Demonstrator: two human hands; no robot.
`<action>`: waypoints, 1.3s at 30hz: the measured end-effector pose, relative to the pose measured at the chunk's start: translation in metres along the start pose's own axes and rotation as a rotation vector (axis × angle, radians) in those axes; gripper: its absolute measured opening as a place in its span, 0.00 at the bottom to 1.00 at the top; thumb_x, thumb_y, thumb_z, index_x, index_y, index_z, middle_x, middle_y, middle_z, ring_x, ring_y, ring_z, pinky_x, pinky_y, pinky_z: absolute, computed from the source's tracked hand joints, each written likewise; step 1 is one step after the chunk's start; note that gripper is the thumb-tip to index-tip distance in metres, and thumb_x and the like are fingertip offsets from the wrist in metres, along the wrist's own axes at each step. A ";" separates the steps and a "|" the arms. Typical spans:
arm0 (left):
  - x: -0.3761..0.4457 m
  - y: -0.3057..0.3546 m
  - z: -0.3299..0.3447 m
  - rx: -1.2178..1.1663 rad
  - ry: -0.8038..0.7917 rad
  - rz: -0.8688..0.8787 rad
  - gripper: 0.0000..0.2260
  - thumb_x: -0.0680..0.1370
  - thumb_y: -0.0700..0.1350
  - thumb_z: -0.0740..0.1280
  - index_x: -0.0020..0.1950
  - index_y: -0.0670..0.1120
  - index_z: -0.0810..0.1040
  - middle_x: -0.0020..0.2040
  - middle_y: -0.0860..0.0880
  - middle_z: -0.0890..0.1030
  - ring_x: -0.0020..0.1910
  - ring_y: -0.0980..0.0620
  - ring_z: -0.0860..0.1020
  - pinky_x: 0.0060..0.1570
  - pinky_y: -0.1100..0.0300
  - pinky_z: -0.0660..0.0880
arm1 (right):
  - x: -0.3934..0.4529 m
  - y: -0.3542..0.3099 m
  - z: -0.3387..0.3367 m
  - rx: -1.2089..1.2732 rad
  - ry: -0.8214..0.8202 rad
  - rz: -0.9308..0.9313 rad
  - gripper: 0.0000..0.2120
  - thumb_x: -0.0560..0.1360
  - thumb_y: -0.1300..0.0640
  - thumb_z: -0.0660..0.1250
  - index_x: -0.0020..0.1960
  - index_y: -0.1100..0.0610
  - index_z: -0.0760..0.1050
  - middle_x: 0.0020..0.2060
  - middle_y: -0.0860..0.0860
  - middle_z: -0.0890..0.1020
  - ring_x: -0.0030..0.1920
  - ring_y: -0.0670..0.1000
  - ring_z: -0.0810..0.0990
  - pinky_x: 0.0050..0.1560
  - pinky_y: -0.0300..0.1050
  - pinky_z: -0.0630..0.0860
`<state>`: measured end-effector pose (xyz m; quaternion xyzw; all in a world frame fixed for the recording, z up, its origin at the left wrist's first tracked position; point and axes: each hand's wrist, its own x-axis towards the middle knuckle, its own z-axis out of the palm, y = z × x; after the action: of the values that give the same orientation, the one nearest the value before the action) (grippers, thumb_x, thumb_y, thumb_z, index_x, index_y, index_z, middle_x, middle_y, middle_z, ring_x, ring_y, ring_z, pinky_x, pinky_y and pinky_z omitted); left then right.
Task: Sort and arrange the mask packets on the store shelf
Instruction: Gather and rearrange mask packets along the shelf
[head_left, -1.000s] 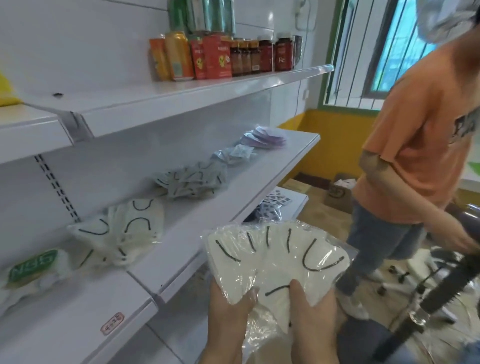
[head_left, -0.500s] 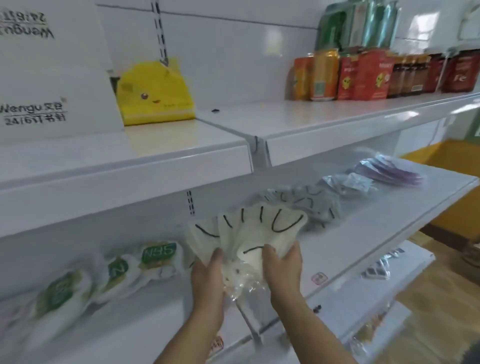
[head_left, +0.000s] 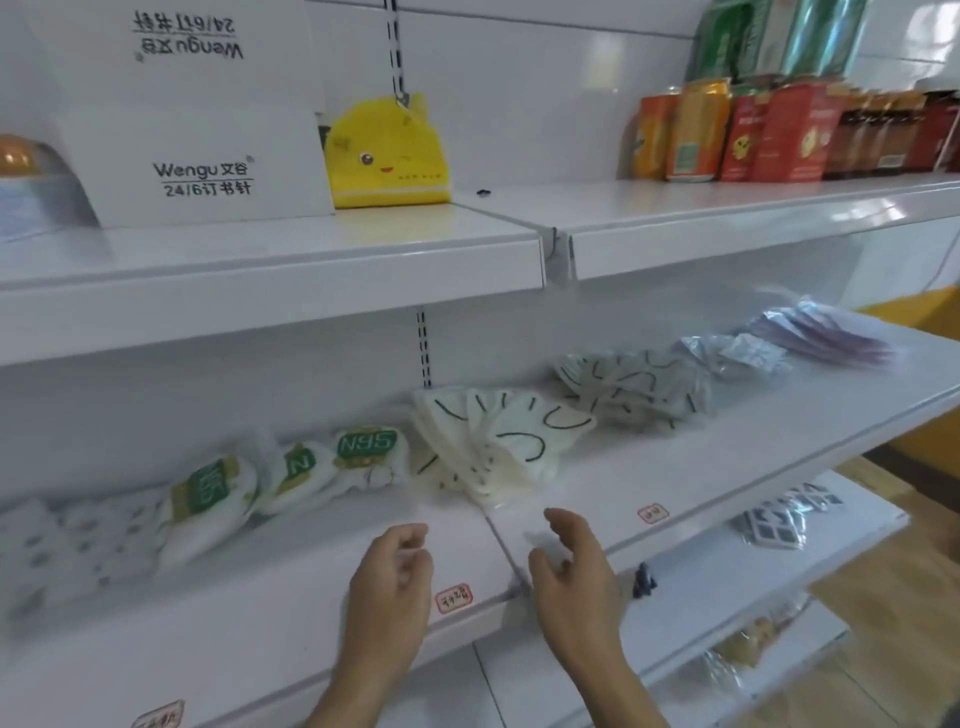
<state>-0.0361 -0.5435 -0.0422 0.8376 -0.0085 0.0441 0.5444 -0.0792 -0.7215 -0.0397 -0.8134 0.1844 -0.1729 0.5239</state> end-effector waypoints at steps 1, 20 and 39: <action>-0.005 -0.002 -0.010 0.053 0.005 0.043 0.09 0.81 0.43 0.64 0.58 0.55 0.78 0.57 0.59 0.80 0.54 0.63 0.78 0.49 0.69 0.73 | -0.008 -0.002 0.004 -0.035 -0.023 -0.032 0.20 0.78 0.61 0.66 0.65 0.42 0.70 0.60 0.41 0.76 0.60 0.45 0.75 0.59 0.40 0.70; -0.018 -0.114 -0.355 0.634 0.291 0.161 0.12 0.81 0.45 0.65 0.64 0.50 0.78 0.60 0.53 0.78 0.61 0.52 0.73 0.59 0.58 0.72 | -0.102 -0.169 0.249 -0.210 -0.459 -0.476 0.18 0.78 0.60 0.68 0.67 0.54 0.76 0.62 0.49 0.81 0.62 0.51 0.79 0.59 0.35 0.68; 0.018 -0.245 -0.479 0.675 0.138 0.203 0.14 0.73 0.39 0.70 0.58 0.46 0.82 0.62 0.48 0.79 0.61 0.47 0.78 0.58 0.54 0.76 | -0.190 -0.190 0.452 -0.317 -0.228 -0.327 0.26 0.75 0.59 0.70 0.71 0.52 0.66 0.50 0.56 0.82 0.49 0.60 0.82 0.44 0.51 0.78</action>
<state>-0.0337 -0.0060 -0.0706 0.9602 -0.0396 0.1547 0.2292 -0.0082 -0.2008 -0.0590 -0.9186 0.0148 -0.1317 0.3724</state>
